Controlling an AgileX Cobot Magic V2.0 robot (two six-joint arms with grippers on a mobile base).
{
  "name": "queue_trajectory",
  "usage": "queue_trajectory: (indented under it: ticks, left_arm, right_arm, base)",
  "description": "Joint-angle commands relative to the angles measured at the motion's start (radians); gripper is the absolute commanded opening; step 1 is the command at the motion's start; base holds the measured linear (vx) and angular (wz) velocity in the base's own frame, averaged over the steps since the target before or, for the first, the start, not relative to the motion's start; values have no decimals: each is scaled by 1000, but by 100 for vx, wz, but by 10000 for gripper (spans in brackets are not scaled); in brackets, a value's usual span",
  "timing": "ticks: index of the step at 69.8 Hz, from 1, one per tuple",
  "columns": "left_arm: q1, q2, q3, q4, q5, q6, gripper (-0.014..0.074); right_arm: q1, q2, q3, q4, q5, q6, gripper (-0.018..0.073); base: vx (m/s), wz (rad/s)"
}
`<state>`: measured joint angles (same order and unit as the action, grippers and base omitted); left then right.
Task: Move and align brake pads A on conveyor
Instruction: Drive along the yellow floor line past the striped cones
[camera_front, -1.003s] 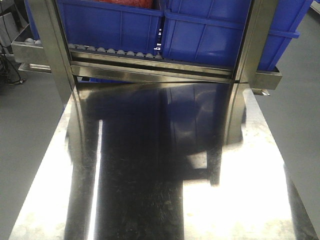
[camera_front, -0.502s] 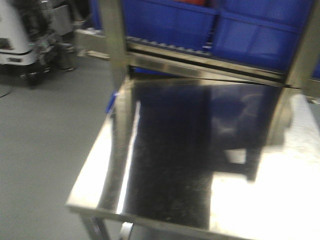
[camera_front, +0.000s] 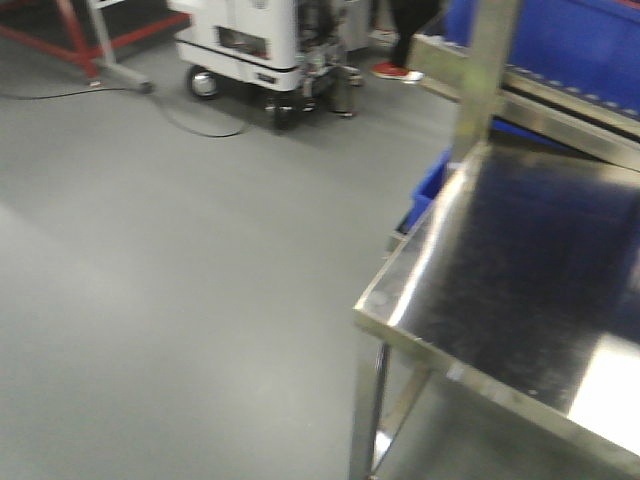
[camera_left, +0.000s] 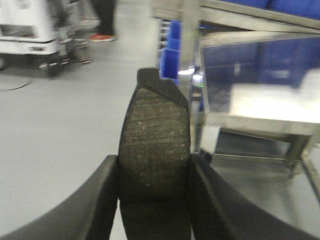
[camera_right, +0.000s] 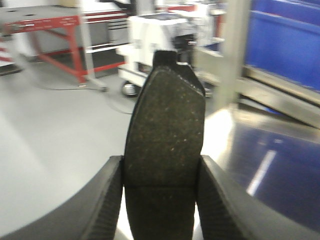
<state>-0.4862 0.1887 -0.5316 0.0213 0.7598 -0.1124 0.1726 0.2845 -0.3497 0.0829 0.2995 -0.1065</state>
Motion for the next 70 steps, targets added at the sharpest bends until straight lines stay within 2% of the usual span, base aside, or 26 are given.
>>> queue_trajectory:
  ticks: [1, 42, 70]
  left_arm:
    - [-6, 13, -22, -5, -91, -1, -6]
    - [-6, 13, -22, -5, -91, -1, -6]
    - [-6, 13, -22, -5, -91, -1, -6]
  right_arm:
    - [2, 6, -31, 0, -102, -10, -2]
    - [2, 6, -31, 0, -102, -10, -2]
    - [2, 6, -31, 0, -102, -10, -2]
  base:
    - [-19, 75]
    - [-17, 73]
    - [-2, 84]
